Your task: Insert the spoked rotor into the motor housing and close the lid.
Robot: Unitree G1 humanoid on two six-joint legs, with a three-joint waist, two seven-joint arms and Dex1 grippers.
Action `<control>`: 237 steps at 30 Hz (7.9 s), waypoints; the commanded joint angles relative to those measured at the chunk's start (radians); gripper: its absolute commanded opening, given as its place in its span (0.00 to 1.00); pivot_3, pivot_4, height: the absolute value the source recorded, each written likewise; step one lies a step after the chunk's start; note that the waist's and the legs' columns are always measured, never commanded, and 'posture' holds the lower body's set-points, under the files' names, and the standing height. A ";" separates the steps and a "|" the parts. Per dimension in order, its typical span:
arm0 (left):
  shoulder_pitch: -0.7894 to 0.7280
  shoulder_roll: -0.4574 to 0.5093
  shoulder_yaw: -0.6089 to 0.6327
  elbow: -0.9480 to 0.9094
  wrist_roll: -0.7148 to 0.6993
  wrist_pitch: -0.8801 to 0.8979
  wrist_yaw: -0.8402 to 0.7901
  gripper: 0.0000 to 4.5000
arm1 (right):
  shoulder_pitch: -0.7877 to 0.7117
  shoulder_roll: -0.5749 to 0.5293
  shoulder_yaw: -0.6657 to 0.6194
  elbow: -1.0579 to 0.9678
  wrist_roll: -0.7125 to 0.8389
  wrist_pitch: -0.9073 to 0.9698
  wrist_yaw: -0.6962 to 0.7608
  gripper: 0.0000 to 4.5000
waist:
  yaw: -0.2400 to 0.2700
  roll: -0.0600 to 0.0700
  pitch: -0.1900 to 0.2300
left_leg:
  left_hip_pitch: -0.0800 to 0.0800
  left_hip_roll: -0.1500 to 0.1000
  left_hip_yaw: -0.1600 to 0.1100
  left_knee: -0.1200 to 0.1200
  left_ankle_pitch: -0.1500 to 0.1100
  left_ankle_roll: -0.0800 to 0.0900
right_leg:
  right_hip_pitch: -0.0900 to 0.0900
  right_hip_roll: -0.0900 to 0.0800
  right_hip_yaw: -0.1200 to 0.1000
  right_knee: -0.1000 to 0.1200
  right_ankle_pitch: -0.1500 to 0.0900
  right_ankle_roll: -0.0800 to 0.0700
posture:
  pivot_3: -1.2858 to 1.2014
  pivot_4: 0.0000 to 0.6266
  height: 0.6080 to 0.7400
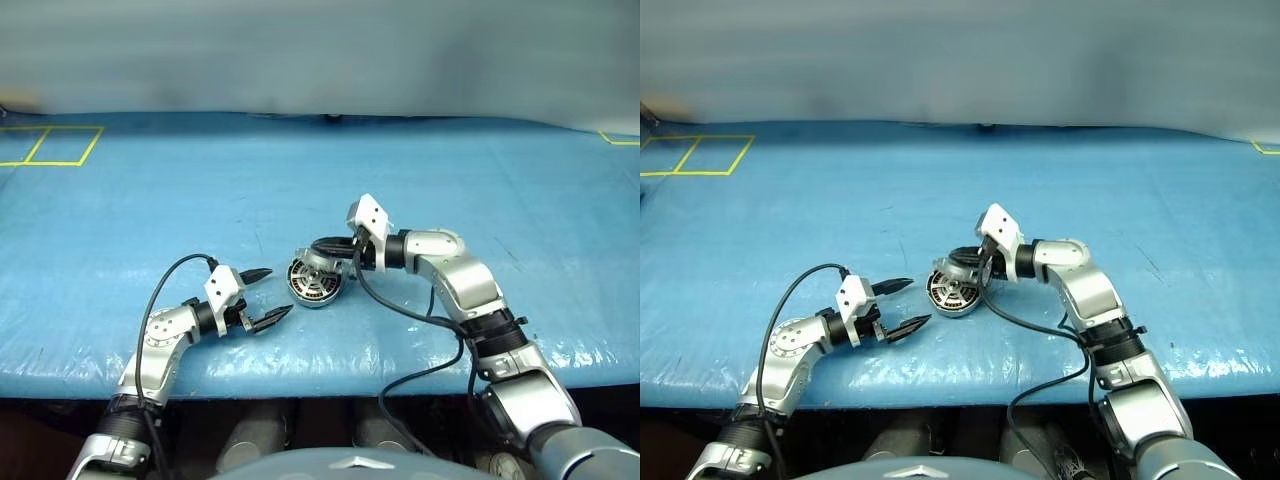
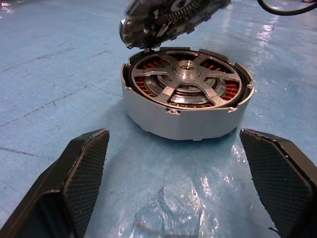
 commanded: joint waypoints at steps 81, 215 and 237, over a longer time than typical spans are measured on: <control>-0.003 -0.012 0.011 -0.050 -0.009 0.007 0.005 1.00 | 0.332 0.138 0.004 -0.236 -0.023 0.013 -0.395 0.67 | 0.001 0.000 -0.001 | 0.002 0.000 0.000 0.000 0.000 -0.001 | 0.002 0.001 0.000 0.000 0.000 0.000 | 0.52 0.24 1.00; -0.100 -0.071 -0.066 0.049 0.093 0.056 0.095 0.00 | 0.377 0.416 -0.566 -0.228 0.676 0.703 -0.687 0.50 | 0.025 0.004 -0.008 | 0.002 0.000 -0.002 -0.004 0.004 -0.003 | 0.002 0.000 -0.001 -0.001 -0.004 0.004 | 0.52 0.24 1.00; -0.086 -0.228 0.164 -0.107 -0.319 0.390 0.193 0.00 | 0.324 0.489 -0.674 -0.217 0.951 0.647 -0.817 0.28 | 0.015 0.006 -0.004 | -0.003 0.000 -0.002 -0.004 0.003 -0.001 | -0.003 -0.001 -0.002 -0.002 -0.001 0.000 | 0.52 0.24 1.00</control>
